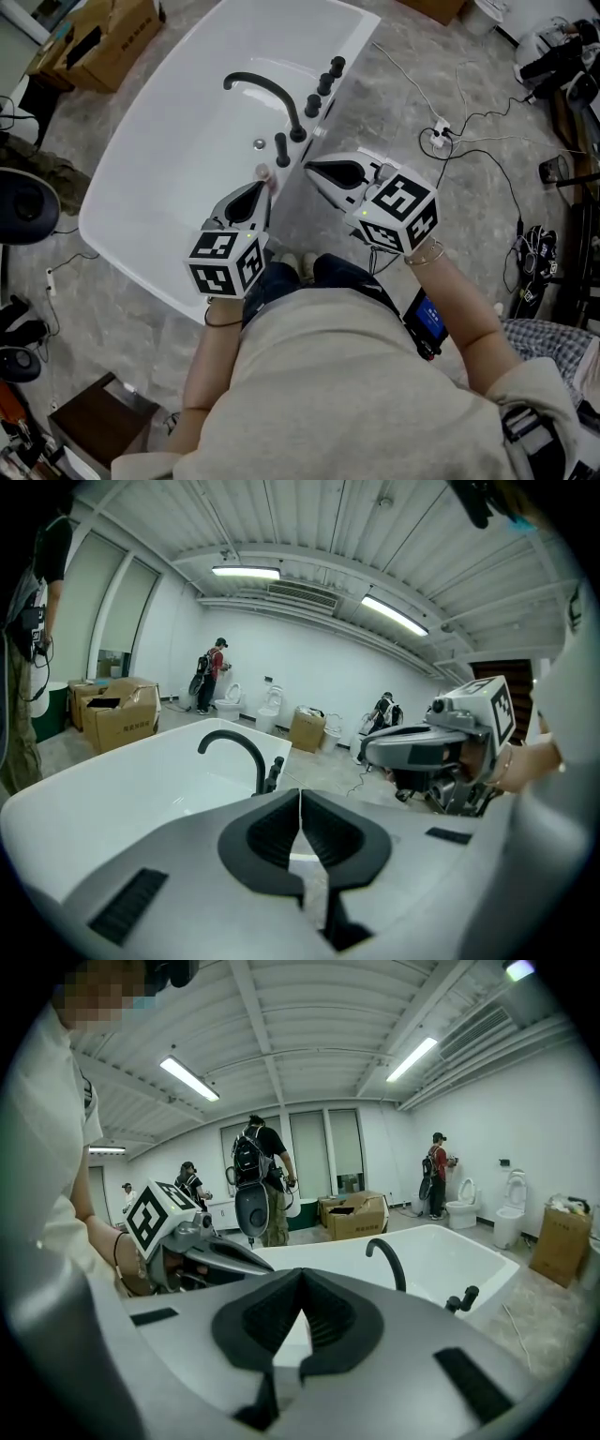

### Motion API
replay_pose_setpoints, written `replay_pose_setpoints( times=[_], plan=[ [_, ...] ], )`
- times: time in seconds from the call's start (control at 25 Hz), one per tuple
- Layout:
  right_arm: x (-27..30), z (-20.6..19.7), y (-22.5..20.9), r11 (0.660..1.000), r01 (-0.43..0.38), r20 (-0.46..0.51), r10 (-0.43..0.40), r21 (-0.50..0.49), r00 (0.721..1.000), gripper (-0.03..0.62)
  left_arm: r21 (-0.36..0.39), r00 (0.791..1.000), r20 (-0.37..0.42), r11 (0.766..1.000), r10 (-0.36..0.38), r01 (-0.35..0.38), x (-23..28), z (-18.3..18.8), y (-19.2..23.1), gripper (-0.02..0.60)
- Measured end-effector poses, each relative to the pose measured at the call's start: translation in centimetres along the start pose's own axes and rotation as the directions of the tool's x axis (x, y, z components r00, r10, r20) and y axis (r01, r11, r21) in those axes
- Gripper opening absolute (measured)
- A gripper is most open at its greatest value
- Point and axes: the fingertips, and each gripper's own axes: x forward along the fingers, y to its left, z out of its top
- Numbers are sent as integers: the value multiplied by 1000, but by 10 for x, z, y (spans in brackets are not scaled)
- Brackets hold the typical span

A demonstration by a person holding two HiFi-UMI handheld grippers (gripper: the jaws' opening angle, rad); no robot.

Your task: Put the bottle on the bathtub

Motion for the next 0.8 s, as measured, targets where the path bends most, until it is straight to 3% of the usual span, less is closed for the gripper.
replay_pose_setpoints(
  times=[0.4,0.8],
  plan=[
    [3,-1,17,996,37,57,-42,76,997,-3,-25,1000,-12,1000,19,-19,-12,-10,2,11],
    [-1,-15,34,991,41,43,-47,129,998,-3,-56,1000,-27,998,11,-12,-23,-21,-4,11]
  ],
)
